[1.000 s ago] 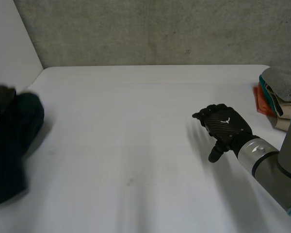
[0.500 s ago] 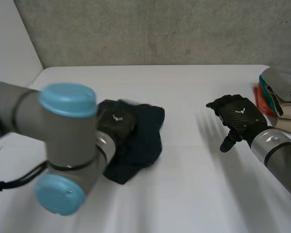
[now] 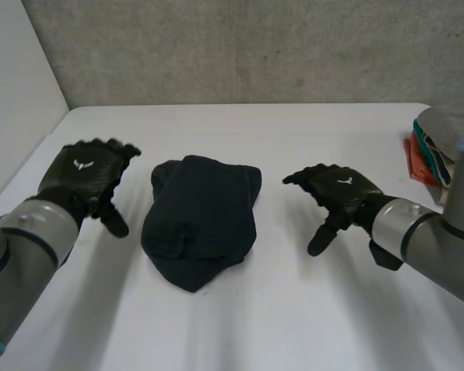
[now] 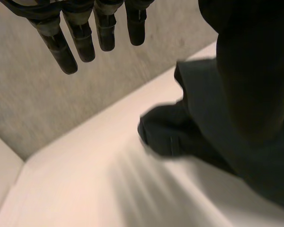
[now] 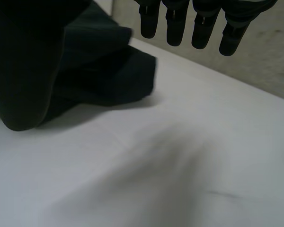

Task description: Fold the laundry.

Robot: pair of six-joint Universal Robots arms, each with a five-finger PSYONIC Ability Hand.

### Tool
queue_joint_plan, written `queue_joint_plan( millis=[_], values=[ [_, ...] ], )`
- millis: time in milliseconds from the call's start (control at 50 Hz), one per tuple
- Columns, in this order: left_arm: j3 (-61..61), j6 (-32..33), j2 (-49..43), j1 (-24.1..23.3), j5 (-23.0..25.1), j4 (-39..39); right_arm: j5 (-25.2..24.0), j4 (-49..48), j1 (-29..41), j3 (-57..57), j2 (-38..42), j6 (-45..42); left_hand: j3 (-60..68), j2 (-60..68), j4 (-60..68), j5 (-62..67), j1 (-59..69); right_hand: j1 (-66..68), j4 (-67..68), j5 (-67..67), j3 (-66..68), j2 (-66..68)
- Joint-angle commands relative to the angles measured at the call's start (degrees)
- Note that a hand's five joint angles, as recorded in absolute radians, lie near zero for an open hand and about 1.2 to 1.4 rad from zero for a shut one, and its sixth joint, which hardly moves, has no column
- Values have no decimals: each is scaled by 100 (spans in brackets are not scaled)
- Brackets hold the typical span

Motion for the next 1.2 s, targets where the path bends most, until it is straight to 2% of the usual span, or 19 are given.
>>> queue_joint_plan(
  millis=[20, 260, 280, 300, 340, 360, 380, 400, 440, 560, 640, 740, 860, 980, 1060, 1120, 1160, 1180, 1200],
  values=[
    [-428, -581, -471, 349, 426, -43, 98, 61, 538, -564, 412, -171, -208, -185, -158, -293, -103, -282, -179, -284, -170, -183],
    [-7, -1848, -1755, 120, 910, 10, 380, -870, 1417, -1251, 1475, -611, -72, -49, -22, -157, 33, -282, -179, -284, -170, -183],
    [63, -1901, -1808, 103, 936, 10, 388, -967, 1453, -1259, 1528, -628, 314, 337, 364, 229, 419, -282, -179, -284, -170, -183],
    [212, -2006, -1887, 59, 945, 10, 432, -1168, 1531, -1268, 1624, -655, 1567, 1590, 1617, 1482, 1671, -282, -179, -284, -170, -183],
    [397, -2094, -1940, 24, 936, 10, 520, -1371, 1593, -1295, 1704, -690, 3153, 3176, 3203, 3068, 3258, 49, 152, 47, 161, 148],
    [502, -2129, -1949, 23, 927, 10, 573, -1468, 1620, -1321, 1730, -707, 4010, 4033, 4060, 3925, 4114, 887, 990, 885, 1000, 986],
    [756, -2191, -1923, 32, 875, 18, 660, -1643, 1655, -1399, 1739, -751, 6200, 6223, 6250, 6115, 6305, 3627, 3729, 3625, 3739, 3726],
    [889, -2200, -1905, 41, 848, 18, 704, -1757, 1664, -1461, 1731, -786, 6786, 6809, 6836, 6702, 6891, 5303, 5405, 5301, 5415, 5402],
    [1396, -2191, -1775, 102, 682, 36, 827, -1994, 1664, -1697, 1635, -830, 6792, 6815, 6842, 6707, 6897, 6714, 6817, 6712, 6826, 6813],
    [2901, -1858, -1326, 146, 198, 80, 1503, -2742, 1559, -2313, 1108, -875, 6792, 6815, 6842, 6707, 6897, 6718, 6821, 6716, 6830, 6817],
    [3851, -1498, -1202, 129, 241, 229, 1917, -3620, 1444, -2411, 642, -831, 6792, 6815, 6842, 6707, 6897, 6718, 6821, 6716, 6830, 6817],
    [4292, -1058, -1246, -82, 496, 185, 1602, -3965, 1435, -1902, 44, -664, 6792, 6815, 6842, 6707, 6897, 6718, 6821, 6716, 6830, 6817],
    [3590, -592, -1229, -126, 620, 133, 1040, -3421, 1348, -1024, -387, -900, 6792, 6815, 6842, 6707, 6897, 6718, 6821, 6716, 6830, 6817],
    [2000, -328, -1290, -205, 681, 133, 775, -1955, 1225, -74, -300, -1831, 6792, 6815, 6842, 6707, 6897, 6718, 6821, 6716, 6830, 6817],
    [1348, -205, -1579, -398, 883, 334, 819, -1119, 1180, 278, 69, -2508, 4494, 4517, 4544, 4409, 4598, 6718, 6821, 6716, 6830, 6817],
    [1215, -38, -1808, -451, 875, 502, 994, -941, 1128, 288, 254, -2659, 2595, 2617, 2645, 2510, 2699, 6718, 6821, 6716, 6830, 6817],
    [1224, 23, -1870, -434, 813, 493, 1117, -1011, 1075, 252, 272, -2571, 1534, 1557, 1584, 1449, 1639, 5815, 5918, 5813, 5927, 5914],
    [1242, 50, -1853, -416, 709, 415, 1249, -1090, 1040, 191, 254, -2432, 913, 936, 963, 828, 1017, 3393, 3496, 3391, 3505, 3492],
    [1233, 50, -1818, -407, 647, 362, 1302, -1108, 1022, 156, 237, -2352, 824, 847, 874, 739, 928, 1820, 1923, 1818, 1932, 1919]
  ],
)
